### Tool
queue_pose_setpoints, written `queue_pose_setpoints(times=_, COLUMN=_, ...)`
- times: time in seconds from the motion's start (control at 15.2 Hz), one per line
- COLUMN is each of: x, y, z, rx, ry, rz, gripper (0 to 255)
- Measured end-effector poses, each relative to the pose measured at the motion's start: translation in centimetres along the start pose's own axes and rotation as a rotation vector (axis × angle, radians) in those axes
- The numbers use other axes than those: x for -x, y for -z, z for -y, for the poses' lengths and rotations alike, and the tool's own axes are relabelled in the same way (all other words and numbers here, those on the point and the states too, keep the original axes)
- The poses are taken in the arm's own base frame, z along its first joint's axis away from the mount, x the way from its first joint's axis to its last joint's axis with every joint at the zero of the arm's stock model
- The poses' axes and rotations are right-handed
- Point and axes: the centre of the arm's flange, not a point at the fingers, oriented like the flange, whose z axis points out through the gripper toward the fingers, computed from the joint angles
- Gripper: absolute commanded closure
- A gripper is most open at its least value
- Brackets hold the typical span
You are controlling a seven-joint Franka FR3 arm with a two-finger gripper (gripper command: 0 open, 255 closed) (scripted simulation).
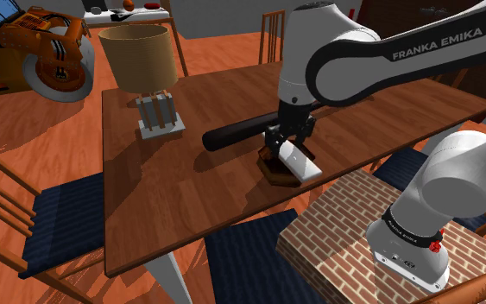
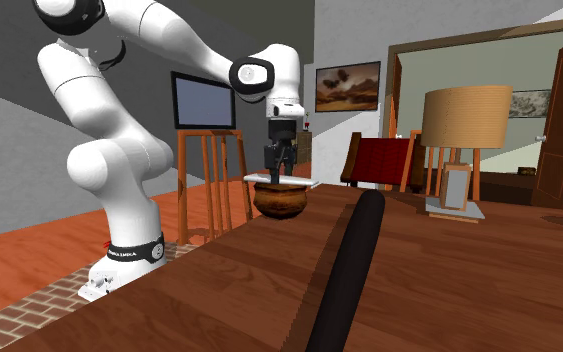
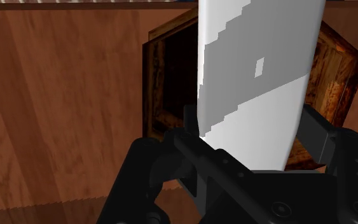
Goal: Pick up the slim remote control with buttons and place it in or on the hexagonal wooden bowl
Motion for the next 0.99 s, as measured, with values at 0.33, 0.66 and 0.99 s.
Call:
queue_pose_setpoints(times=0.33, x=0.0, y=-0.1, z=0.0, rx=0.000, ry=0.000, rz=0.000, gripper=0)
queue_pose_setpoints(times=0.66, x=0.0, y=-0.1, z=0.0, rx=0.000, ry=0.000, rz=0.000, gripper=0)
queue_pose_setpoints(times=0.99, x=-0.1, y=4.4, z=0.0, rx=-0.001, ry=0.000, rz=-0.002, gripper=0)
